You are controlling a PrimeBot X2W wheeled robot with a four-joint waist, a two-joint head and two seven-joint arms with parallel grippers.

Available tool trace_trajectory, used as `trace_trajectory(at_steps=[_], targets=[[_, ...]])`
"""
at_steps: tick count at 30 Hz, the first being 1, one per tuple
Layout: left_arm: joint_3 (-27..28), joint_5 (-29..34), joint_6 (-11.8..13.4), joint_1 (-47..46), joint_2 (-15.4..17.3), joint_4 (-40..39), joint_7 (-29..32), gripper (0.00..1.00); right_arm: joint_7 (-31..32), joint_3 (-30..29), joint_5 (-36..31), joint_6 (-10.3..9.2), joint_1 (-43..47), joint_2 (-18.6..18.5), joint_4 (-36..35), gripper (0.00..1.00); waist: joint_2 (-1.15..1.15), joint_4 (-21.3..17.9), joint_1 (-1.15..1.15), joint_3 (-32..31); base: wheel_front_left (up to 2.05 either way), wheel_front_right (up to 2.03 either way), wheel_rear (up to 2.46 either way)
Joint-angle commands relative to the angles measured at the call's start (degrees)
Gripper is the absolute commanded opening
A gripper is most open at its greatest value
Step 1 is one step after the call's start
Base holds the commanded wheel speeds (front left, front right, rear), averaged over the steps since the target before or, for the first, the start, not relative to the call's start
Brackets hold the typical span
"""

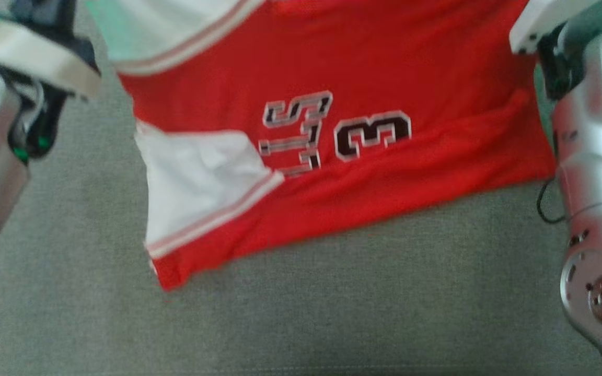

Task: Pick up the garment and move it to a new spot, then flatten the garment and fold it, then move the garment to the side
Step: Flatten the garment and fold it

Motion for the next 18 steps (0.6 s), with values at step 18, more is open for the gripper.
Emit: trace_trajectory(at_steps=[18], targets=[[2.8,7.02,-5.66,-2.88,-3.5,10.87,-3.19,0.0,-4.6,9.56,11.76,0.37,0.16,-2.9,3.85,0.0,0.0,0.97,-0.01,-1.86,0.0,0.0,0.0]])
